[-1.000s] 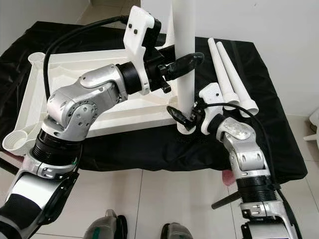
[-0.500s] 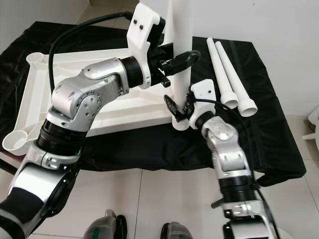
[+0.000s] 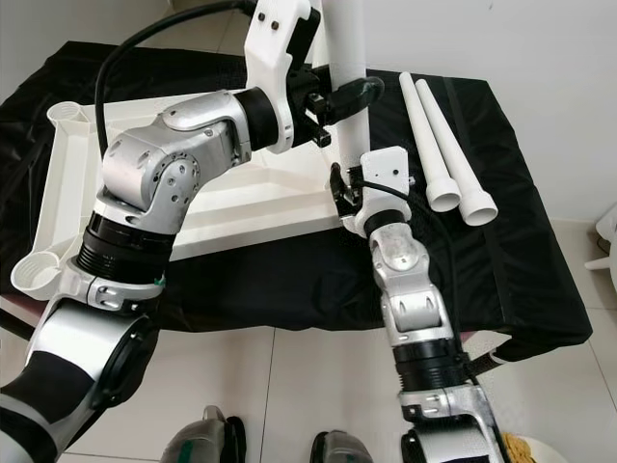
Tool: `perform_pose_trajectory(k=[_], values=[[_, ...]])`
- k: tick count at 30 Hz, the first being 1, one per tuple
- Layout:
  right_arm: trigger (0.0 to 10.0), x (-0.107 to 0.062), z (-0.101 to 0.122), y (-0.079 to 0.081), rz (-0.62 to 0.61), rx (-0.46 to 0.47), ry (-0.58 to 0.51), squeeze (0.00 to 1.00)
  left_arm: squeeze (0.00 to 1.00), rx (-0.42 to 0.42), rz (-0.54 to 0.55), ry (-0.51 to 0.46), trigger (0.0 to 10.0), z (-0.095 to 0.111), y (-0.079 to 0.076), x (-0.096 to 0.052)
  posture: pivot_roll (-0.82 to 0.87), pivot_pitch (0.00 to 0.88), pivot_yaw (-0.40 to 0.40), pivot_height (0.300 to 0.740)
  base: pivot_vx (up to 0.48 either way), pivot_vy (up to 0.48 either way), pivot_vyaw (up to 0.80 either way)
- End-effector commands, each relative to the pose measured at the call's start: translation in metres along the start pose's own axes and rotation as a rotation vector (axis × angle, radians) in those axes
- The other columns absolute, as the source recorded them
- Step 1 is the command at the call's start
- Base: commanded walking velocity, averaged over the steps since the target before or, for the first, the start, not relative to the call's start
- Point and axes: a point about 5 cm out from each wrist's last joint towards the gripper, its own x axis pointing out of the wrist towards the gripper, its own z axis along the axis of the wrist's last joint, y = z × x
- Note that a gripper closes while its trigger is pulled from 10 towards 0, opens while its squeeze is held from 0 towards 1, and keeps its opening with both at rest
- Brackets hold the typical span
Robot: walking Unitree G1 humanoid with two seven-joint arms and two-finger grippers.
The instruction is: Building children table
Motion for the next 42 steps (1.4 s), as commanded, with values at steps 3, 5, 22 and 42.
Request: perform_pose_trajectory(k=[3, 5, 22, 42], values=[[10.0, -0.002, -0.010, 0.004, -0.076, -0.021, 0.074, 0.00, 0.00, 0.022, 0.274, -0.026, 10.0, 0.012, 0.018, -0.002, 0.02, 0.060, -0.005, 0.740, 0.000, 0.000, 0.00], [10.0, -0.003, -0.011, 0.006, -0.108, -0.035, 0.078, 0.00, 0.00, 0.023, 0.272, -0.030, 10.0, 0.013, 0.018, -0.001, 0.02, 0.063, -0.005, 0.740, 0.000, 0.000, 0.00], [10.0, 0.000, -0.002, 0.020, -0.175, -0.059, 0.031, 0.00, 0.00, 0.025, 0.244, -0.060, 10.0, 0.026, 0.012, 0.006, 0.03, 0.080, 0.000, 0.740, 0.000, 0.000, 0.00], [10.0, 0.010, 0.007, 0.019, -0.193, -0.026, -0.067, 0.00, 0.00, 0.015, 0.213, -0.066, 10.0, 0.029, 0.002, 0.010, 0.04, 0.084, 0.001, 0.740, 0.000, 0.000, 0.00]])
